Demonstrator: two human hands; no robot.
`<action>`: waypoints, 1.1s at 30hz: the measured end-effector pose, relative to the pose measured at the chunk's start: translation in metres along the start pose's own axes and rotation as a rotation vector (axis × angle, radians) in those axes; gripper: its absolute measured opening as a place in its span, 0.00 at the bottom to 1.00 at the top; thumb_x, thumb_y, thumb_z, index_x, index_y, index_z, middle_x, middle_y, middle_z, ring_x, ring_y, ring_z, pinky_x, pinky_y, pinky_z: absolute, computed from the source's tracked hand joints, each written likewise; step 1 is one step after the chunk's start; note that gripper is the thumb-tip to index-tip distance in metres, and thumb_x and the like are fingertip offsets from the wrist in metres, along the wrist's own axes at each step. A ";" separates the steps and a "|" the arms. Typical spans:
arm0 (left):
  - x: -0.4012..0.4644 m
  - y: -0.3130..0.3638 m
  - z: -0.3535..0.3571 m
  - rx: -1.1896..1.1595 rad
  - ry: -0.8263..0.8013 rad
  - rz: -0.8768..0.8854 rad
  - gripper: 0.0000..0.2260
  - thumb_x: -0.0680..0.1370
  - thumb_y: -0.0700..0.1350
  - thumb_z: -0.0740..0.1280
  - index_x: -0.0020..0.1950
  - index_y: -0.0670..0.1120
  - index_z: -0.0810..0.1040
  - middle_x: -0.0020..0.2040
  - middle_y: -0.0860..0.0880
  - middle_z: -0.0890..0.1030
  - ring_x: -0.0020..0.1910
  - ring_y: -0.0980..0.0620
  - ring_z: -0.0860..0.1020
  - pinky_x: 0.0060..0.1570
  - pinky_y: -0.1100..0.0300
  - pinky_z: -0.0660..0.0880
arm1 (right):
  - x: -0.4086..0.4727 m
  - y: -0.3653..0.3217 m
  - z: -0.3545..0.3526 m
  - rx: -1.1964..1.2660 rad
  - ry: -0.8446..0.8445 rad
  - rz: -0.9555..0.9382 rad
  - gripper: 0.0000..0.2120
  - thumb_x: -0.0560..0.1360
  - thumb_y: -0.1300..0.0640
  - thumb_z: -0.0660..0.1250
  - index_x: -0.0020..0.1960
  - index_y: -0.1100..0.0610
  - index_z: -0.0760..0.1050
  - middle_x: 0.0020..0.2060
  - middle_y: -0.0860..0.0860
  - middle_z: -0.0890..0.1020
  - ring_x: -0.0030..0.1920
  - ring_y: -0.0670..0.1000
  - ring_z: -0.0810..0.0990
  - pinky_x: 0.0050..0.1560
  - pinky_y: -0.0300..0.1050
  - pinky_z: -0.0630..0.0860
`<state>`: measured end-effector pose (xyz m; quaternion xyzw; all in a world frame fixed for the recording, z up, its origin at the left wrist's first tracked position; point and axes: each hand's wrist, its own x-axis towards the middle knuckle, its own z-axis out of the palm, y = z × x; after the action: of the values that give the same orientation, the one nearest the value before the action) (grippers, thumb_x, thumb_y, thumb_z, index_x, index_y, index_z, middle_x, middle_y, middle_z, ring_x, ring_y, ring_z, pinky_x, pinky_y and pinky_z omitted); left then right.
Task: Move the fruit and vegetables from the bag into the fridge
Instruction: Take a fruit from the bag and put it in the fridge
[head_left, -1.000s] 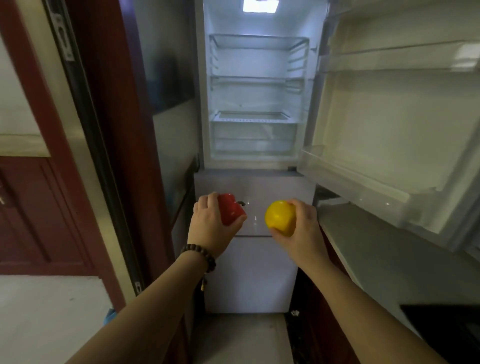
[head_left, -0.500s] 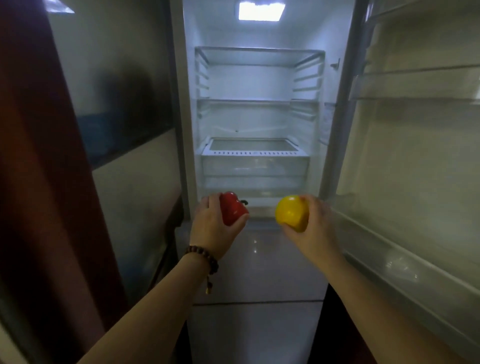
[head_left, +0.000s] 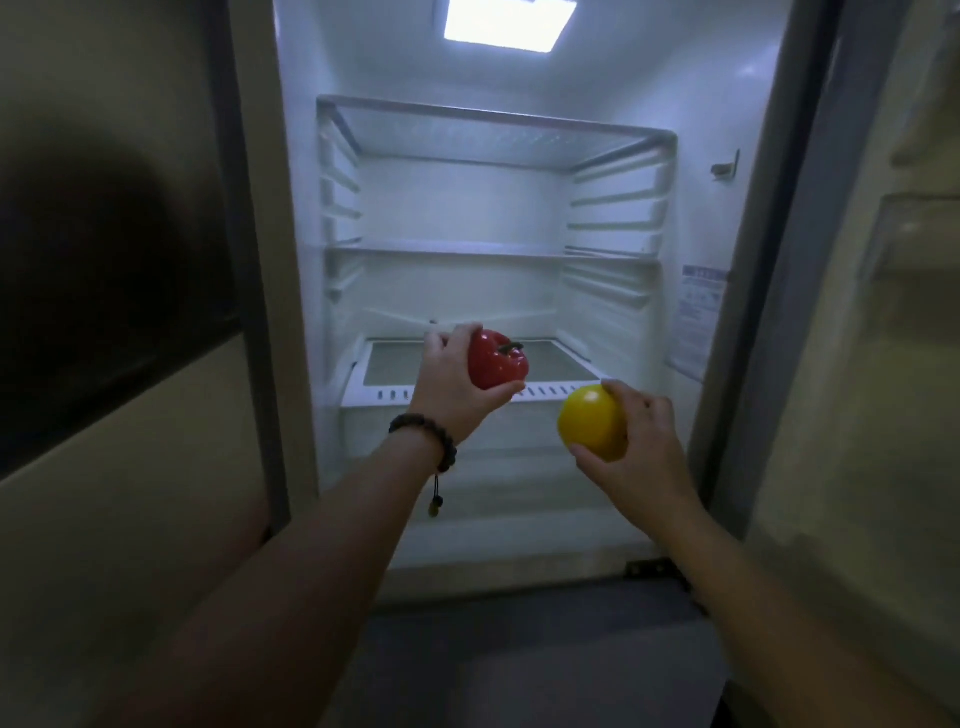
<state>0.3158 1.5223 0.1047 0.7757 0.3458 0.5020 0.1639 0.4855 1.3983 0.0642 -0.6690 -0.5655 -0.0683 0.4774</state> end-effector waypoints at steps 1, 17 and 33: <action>0.016 -0.003 0.006 -0.014 -0.011 -0.007 0.33 0.65 0.51 0.78 0.66 0.49 0.68 0.57 0.50 0.65 0.53 0.55 0.68 0.57 0.63 0.69 | 0.010 0.003 0.005 -0.014 0.002 -0.002 0.35 0.67 0.52 0.74 0.70 0.47 0.62 0.62 0.51 0.62 0.55 0.49 0.69 0.53 0.41 0.69; 0.235 -0.098 0.136 -0.138 -0.385 -0.314 0.32 0.68 0.49 0.76 0.67 0.46 0.66 0.65 0.45 0.72 0.61 0.45 0.73 0.59 0.51 0.73 | 0.116 0.044 0.033 -0.147 -0.004 -0.027 0.35 0.65 0.53 0.76 0.66 0.43 0.64 0.60 0.46 0.62 0.55 0.47 0.68 0.50 0.41 0.66; 0.252 -0.115 0.174 0.043 -0.452 -0.358 0.34 0.75 0.59 0.66 0.74 0.45 0.58 0.69 0.42 0.69 0.65 0.41 0.70 0.59 0.49 0.69 | 0.118 0.058 0.037 -0.251 -0.061 -0.025 0.36 0.65 0.48 0.75 0.67 0.41 0.61 0.61 0.44 0.61 0.54 0.50 0.71 0.51 0.41 0.69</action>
<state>0.4930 1.7964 0.1263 0.7978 0.4424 0.2721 0.3062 0.5582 1.5115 0.0862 -0.7183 -0.5749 -0.1242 0.3716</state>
